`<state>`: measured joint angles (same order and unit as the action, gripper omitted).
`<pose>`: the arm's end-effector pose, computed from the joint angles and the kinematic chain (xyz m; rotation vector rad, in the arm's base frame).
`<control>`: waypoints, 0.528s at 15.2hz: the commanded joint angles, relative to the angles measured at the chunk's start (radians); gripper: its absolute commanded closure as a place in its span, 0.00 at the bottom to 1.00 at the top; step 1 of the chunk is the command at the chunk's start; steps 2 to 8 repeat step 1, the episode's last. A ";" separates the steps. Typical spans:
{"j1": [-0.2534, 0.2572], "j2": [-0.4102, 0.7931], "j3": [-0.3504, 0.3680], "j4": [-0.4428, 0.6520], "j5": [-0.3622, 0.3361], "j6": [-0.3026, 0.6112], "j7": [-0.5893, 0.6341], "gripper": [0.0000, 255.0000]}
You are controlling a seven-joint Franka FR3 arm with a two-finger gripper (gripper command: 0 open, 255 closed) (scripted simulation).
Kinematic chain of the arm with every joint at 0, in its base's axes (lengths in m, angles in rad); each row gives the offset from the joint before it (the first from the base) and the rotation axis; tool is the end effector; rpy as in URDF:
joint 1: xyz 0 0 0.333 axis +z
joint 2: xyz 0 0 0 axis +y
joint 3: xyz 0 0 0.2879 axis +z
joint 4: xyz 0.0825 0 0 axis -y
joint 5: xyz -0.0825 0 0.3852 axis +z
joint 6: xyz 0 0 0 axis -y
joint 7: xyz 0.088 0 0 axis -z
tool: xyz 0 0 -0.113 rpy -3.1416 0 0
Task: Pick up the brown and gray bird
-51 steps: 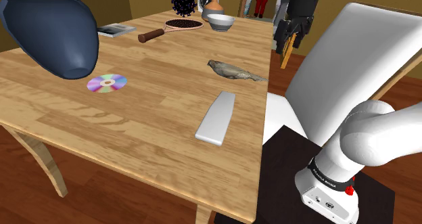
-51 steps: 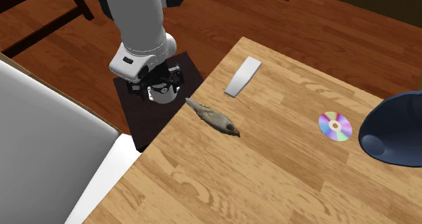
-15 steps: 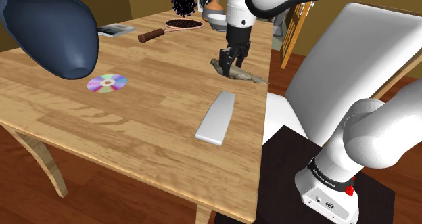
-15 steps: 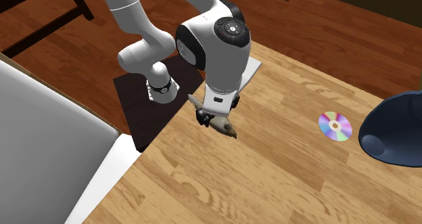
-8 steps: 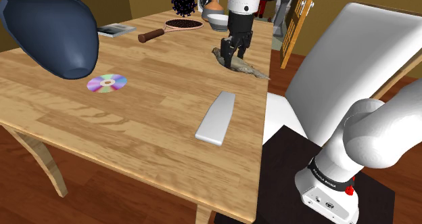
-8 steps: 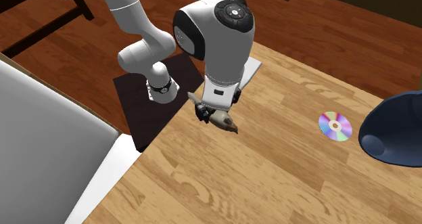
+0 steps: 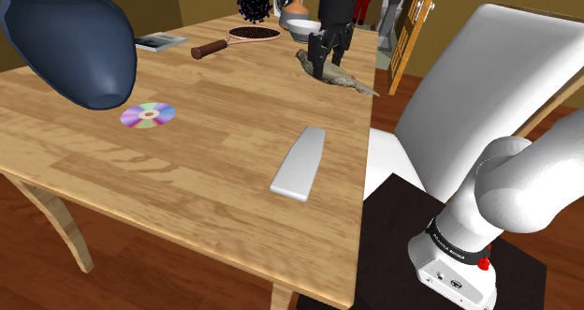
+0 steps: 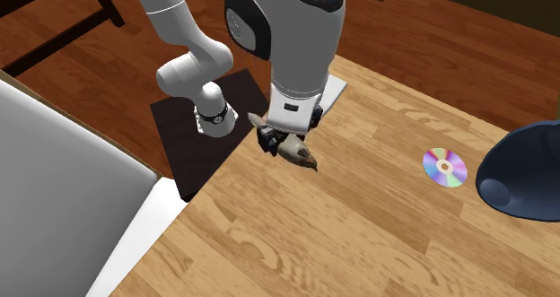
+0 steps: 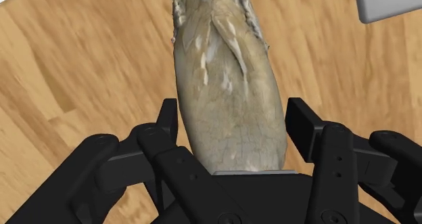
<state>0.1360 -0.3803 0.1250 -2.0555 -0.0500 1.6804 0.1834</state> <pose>0.4351 0.1176 0.5592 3.0461 0.1131 0.0352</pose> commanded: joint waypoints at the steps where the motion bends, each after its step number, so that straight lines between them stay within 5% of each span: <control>1: 0.000 0.000 0.001 0.006 0.000 -0.007 0.000 1.00; 8: 0.000 0.000 0.001 0.006 0.000 -0.007 0.000 1.00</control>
